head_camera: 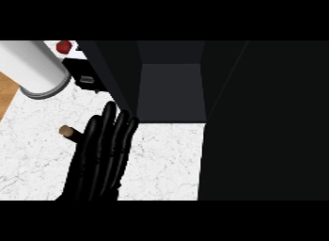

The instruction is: Pick up the wine, place it into the cabinet and close the cabinet

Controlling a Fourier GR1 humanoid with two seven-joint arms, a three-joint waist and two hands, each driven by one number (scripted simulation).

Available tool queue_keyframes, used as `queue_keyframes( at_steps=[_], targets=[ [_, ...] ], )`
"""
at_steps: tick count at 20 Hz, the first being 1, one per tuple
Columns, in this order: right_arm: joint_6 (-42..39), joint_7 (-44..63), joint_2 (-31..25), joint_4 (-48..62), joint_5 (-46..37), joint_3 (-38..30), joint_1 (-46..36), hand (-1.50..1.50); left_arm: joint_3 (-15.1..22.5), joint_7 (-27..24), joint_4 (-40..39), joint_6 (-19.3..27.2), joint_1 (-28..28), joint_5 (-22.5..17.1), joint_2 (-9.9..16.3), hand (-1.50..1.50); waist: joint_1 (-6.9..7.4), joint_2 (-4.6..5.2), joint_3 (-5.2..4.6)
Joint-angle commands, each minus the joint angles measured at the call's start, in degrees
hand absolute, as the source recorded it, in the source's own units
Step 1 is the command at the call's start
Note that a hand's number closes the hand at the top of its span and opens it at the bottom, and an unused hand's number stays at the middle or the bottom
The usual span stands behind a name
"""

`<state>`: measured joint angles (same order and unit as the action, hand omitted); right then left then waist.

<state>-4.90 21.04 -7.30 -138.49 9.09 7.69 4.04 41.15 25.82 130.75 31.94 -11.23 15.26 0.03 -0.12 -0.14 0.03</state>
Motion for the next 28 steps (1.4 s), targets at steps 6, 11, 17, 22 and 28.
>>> queue_keyframes(
  at_steps=[6, 11, 17, 22, 28],
  targets=[
    [1.00, 7.94, -1.30, -2.45, 4.56, -4.88, -6.88, -1.50, 1.82, 5.09, -3.21, 7.80, -7.30, 4.59, -0.03, -1.50, -0.08, 0.10, 0.00],
    [1.17, 6.28, 1.46, -5.18, 0.23, 0.18, -2.00, -1.50, 1.46, 12.59, 1.68, 7.90, -6.13, 9.80, -0.03, -1.50, 0.00, -0.01, 0.01],
    [0.81, 10.85, -0.89, -7.66, 4.65, -4.60, -3.98, -1.50, -5.48, 14.21, 2.12, 7.35, -6.85, 5.36, -0.03, -1.50, -0.23, 0.10, -0.02],
    [4.05, 12.61, 2.26, -5.89, -0.05, -0.19, -8.02, -1.50, -5.68, 7.78, 5.91, 6.74, 3.50, 4.42, 4.30, -1.50, 0.16, 0.12, -0.09],
    [2.73, 11.06, 2.52, -7.55, -1.33, 1.06, -6.27, -1.50, -13.81, 1.19, 3.97, 4.10, 7.38, -3.39, 6.90, -1.50, -0.12, 0.15, -0.09]
  ],
)
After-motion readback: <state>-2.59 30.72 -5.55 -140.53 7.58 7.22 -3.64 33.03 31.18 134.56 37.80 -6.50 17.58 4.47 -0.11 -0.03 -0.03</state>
